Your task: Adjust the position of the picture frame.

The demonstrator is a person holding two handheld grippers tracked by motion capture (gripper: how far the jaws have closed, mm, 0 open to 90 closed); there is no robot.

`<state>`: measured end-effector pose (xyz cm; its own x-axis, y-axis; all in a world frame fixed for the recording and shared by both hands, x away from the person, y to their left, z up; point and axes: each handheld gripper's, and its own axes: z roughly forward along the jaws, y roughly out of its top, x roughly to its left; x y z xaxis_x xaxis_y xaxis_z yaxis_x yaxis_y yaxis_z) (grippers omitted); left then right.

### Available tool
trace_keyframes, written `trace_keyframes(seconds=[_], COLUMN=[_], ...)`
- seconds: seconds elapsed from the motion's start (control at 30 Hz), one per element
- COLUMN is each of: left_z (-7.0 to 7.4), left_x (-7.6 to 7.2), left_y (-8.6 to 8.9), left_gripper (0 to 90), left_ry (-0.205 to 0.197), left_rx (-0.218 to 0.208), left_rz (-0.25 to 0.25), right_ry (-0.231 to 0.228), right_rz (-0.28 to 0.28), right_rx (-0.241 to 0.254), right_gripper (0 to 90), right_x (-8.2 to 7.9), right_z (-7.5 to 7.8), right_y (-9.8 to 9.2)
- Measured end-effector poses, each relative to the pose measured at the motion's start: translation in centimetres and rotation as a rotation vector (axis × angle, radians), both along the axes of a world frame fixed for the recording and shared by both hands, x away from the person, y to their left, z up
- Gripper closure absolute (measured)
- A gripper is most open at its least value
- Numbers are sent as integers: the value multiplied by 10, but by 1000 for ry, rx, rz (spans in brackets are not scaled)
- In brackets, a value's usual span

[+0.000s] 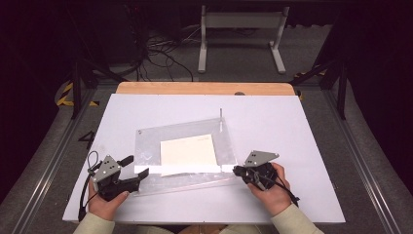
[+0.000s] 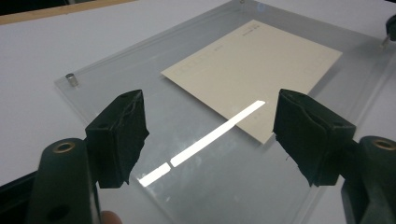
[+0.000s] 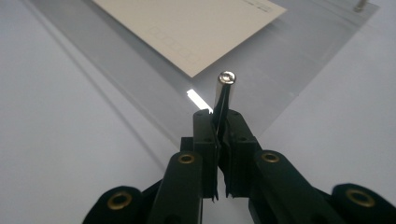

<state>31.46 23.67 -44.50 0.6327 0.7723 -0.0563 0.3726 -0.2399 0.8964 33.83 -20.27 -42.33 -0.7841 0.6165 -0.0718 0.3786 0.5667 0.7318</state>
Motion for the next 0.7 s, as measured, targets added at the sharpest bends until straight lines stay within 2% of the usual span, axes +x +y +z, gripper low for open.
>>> trace_keyframes(seconds=[0.03, 0.07, 0.23, 0.3, 0.47, 0.5, 0.57, 0.6, 0.7], left_z=[0, 0, -1, -1, -1, -1, -1, -1, -1], left_x=[0, 0, 1, 0, 0, 0, 0, 0, -1], left_y=[0, 0, 0, -1, -4, -6, -6, -8, -13], left_gripper=[262, 262, 263, 278, 330, 361, 389, 389, 471], left_ry=[-1, 4, 5, 15, 22, 31, 39, 55, 92], left_rx=[1, 4, 8, 3, 29, 19, 27, 29, 43], left_rz=[3, 0, 2, -14, -52, -56, -75, -88, -140], right_ry=[0, -2, -1, 4, 18, 19, 17, 17, 13], right_rz=[0, -35, -96, -123, -186, -207, -216, -216, -224], right_rx=[0, -1, 15, 30, 49, 62, 61, 61, 63], right_gripper=[847, 847, 849, 849, 848, 848, 847, 847, 831], right_x=[0, 11, 33, 42, 61, 66, 67, 67, 66], right_z=[0, 1, 1, -2, -14, -17, -18, -18, -18], right_y=[0, -4, -13, -16, -22, -24, -24, -24, -24])
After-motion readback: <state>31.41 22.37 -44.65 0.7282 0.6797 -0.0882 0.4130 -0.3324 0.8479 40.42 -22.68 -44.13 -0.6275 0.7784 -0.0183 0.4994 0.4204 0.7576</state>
